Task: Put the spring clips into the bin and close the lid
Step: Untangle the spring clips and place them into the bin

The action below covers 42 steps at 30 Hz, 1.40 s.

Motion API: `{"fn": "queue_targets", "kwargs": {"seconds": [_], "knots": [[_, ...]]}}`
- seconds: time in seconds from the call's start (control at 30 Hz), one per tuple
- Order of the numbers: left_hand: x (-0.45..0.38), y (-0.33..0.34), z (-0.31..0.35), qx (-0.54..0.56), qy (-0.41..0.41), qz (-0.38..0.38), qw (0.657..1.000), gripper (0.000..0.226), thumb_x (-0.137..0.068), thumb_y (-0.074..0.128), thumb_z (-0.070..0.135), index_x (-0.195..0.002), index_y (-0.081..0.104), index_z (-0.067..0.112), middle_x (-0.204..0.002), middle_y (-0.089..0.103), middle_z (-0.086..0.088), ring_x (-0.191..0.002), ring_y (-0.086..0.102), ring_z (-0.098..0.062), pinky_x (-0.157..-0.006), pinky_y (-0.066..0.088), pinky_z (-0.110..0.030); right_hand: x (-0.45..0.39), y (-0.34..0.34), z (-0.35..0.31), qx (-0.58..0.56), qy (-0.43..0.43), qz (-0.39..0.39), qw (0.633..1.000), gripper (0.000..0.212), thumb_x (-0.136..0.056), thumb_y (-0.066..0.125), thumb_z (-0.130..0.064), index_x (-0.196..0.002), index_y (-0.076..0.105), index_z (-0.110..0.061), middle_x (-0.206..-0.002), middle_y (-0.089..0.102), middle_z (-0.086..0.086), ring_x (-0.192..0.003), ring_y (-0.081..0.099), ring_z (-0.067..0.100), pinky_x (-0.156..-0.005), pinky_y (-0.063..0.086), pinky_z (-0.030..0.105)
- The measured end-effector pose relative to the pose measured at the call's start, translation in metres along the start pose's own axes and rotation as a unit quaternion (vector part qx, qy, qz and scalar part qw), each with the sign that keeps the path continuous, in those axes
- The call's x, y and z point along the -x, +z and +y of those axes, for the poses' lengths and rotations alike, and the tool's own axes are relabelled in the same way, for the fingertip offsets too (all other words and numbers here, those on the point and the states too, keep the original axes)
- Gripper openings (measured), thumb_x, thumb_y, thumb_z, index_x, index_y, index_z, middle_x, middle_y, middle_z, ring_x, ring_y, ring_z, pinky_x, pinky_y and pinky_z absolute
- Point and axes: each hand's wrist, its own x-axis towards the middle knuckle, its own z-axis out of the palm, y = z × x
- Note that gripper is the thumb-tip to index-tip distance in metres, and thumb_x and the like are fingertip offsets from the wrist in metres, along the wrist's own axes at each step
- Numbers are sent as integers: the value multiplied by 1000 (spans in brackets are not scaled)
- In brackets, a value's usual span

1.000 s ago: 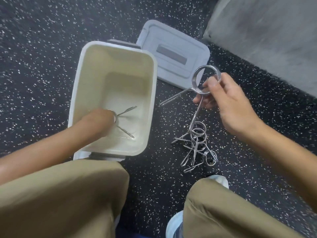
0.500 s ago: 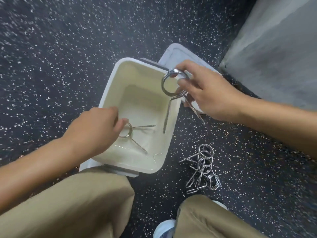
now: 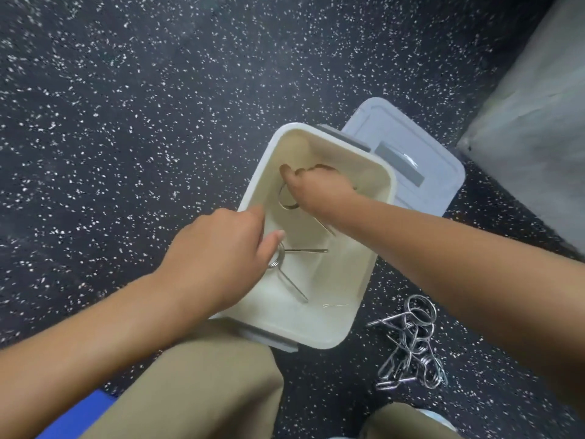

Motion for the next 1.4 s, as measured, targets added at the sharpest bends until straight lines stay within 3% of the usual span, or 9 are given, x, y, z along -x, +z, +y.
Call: {"fn": "queue_targets", "kwargs": {"seconds": [0.1, 0.2, 0.37, 0.53, 0.7, 0.87, 0.97, 1.1, 1.4], "knots": [[2, 3, -3, -19, 2, -12, 1000, 42, -98, 33, 60, -85, 49, 23, -79, 62, -4, -75, 59, -33, -60, 45, -37, -10, 13, -5, 39, 3, -7, 999, 37, -80, 52, -1, -116, 57, -4, -91, 70, 12, -72, 68, 32, -59, 31, 30], [3, 5, -4, -43, 11, -21, 999, 43, -98, 30, 61, -87, 47, 23, -80, 63, -3, -75, 58, -34, -61, 45, -38, -15, 18, -7, 49, -1, 13, 999, 29, -44, 57, -1, -69, 70, -9, -53, 57, 4, -31, 50, 19, -47, 19, 22], [4, 6, -1, -68, 22, -20, 997, 40, -99, 30, 60, -88, 46, 24, -84, 65, -3, -75, 54, -32, -62, 41, -37, -15, 29, -11, -4, -24, 44, 999, 17, -37, 64, -2, -51, 63, -11, -45, 51, 2, -26, 49, 17, -43, 25, 17], [2, 9, 11, -84, 39, -22, 995, 42, -98, 28, 62, -90, 47, 25, -84, 63, 0, -74, 52, -30, -62, 40, -37, 0, 17, -12, -31, 31, 126, 991, 31, -62, 34, -4, -60, 65, -4, -50, 56, 9, -35, 57, 23, -45, 25, 21], [0, 9, 23, -86, 57, -13, 995, 41, -98, 29, 62, -88, 46, 26, -83, 66, 1, -71, 51, -32, -60, 39, -36, 26, -9, 5, -49, 48, 70, 995, 25, -93, 44, -1, -115, 54, -6, -104, 63, 13, -90, 66, 37, -59, 32, 37], [-2, 8, 42, -101, 92, -5, 991, 42, -98, 27, 61, -88, 46, 25, -80, 65, 2, -72, 58, -31, -58, 42, -36, 76, -30, 37, -76, 41, 156, 984, 11, -101, 47, -17, -100, 57, -12, -88, 64, 6, -75, 61, 32, -52, 30, 33], [-3, 9, 56, -99, 116, -14, 988, 41, -98, 27, 61, -89, 46, 25, -77, 58, 5, -72, 56, -28, -58, 38, -36, 120, -39, 59, -108, 51, 198, 973, 32, -106, 37, -37, -88, 52, -14, -78, 61, 3, -66, 54, 30, -49, 27, 31], [-3, 14, 77, -94, 145, -22, 985, 41, -98, 28, 60, -88, 46, 25, -73, 57, 5, -68, 53, -26, -59, 44, -35, 181, -34, 81, -150, 95, 167, 970, 34, -105, 28, -44, -80, 35, -22, -67, 43, -7, -58, 40, 26, -49, 28, 34], [-3, 41, 124, -67, 229, -54, 970, 43, -95, 32, 62, -85, 50, 24, -73, 64, 2, -71, 62, -29, -62, 52, -41, 281, 38, 95, -227, 222, 85, 944, 39, -105, 35, -44, -73, 45, -24, -61, 49, -9, -55, 50, 18, -51, 37, 34]]}}
